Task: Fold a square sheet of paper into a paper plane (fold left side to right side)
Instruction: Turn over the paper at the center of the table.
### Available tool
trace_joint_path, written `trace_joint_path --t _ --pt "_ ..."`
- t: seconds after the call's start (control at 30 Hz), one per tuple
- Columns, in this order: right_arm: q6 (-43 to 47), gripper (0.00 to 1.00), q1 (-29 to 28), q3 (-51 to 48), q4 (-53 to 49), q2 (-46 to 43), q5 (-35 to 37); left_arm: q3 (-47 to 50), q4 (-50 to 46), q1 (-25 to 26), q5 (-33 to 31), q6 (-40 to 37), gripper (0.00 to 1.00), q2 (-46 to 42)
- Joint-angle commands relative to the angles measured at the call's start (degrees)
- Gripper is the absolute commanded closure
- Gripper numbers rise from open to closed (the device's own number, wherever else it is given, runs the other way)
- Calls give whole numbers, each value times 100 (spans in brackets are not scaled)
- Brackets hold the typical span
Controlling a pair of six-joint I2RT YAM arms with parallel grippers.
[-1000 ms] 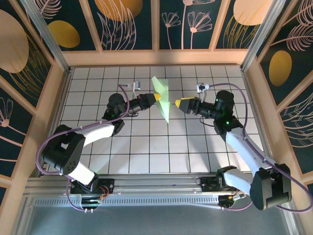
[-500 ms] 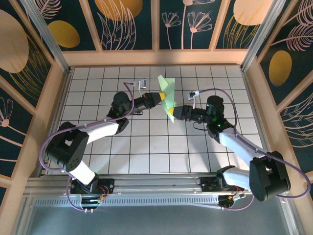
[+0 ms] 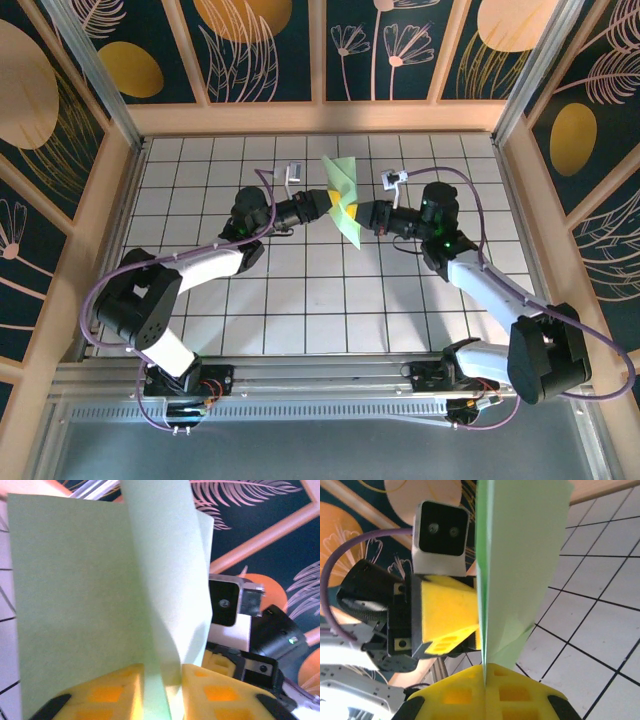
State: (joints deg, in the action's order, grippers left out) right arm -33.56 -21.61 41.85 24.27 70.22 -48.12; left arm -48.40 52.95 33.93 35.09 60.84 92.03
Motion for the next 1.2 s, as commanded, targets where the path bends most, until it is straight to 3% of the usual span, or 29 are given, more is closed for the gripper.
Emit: trace_joint_path --t 0.0,0.2,0.33,0.5,0.67,0.83,1.17 --pt "543 100 -15 343 -769 -240 450 -170 -852 8 -426 -739 61 -475" --pt "1488 100 -171 824 -2272 -411 1825 -135 -2666 -3 -1832 -1961 45 -1388" --pt "2318 100 -831 1385 -3473 -349 3969 -2 -3578 0 -3075 -2570 38 -2076" --pt "2794 100 -1825 2070 -4547 247 6762 358 -4139 -1 -4436 -2746 30 -2906" --pt "2899 100 -2511 2783 -5510 1405 8612 837 -4267 -1 -5429 -2675 24 -3657" --pt "2732 100 -2851 3224 -6046 2552 9219 962 -4545 -5 -5946 -2630 21 -4044" --pt "2214 100 -3354 3711 -6245 4489 9062 1061 -4618 -2 -5936 -2560 20 -4103"
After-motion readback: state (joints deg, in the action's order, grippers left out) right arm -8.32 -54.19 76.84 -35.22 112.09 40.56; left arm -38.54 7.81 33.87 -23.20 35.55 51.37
